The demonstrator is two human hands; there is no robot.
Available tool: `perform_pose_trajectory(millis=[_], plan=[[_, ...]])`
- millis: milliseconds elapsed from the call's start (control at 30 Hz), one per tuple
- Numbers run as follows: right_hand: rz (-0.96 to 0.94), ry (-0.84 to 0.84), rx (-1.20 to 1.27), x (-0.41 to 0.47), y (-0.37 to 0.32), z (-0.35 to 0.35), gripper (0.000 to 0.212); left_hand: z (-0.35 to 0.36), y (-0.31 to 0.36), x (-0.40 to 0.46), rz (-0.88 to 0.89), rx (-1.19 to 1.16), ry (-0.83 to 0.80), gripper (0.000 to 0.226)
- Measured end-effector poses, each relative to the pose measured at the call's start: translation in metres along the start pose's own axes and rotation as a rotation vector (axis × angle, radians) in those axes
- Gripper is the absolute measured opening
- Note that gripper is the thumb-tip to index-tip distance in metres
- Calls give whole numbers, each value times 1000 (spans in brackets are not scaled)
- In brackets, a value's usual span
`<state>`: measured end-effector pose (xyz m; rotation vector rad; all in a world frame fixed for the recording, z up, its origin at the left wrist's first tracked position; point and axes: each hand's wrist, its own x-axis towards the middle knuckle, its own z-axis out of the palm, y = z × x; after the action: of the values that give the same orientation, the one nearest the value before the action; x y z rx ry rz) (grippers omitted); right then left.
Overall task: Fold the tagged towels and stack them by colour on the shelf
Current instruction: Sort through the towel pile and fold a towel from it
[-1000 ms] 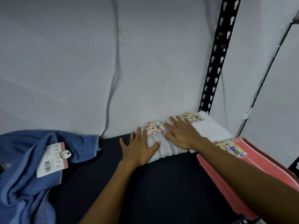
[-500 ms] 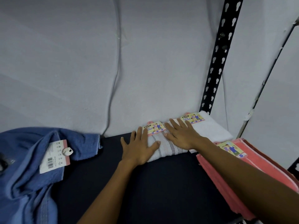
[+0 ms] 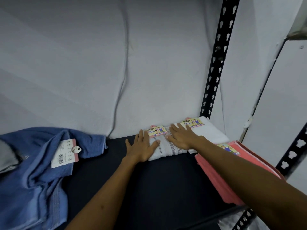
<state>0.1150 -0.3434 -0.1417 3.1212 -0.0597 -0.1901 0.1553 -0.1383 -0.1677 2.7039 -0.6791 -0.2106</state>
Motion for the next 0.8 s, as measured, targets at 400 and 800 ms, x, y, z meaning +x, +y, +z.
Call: perform_pose_trajectory(millis=[400, 800], plan=[[-268, 282, 132, 2, -87, -25, 49, -65, -67, -53, 5, -70, 197, 62], [-537, 315, 484, 23, -244, -21, 25, -117, -191, -155, -317, 310, 533, 45]])
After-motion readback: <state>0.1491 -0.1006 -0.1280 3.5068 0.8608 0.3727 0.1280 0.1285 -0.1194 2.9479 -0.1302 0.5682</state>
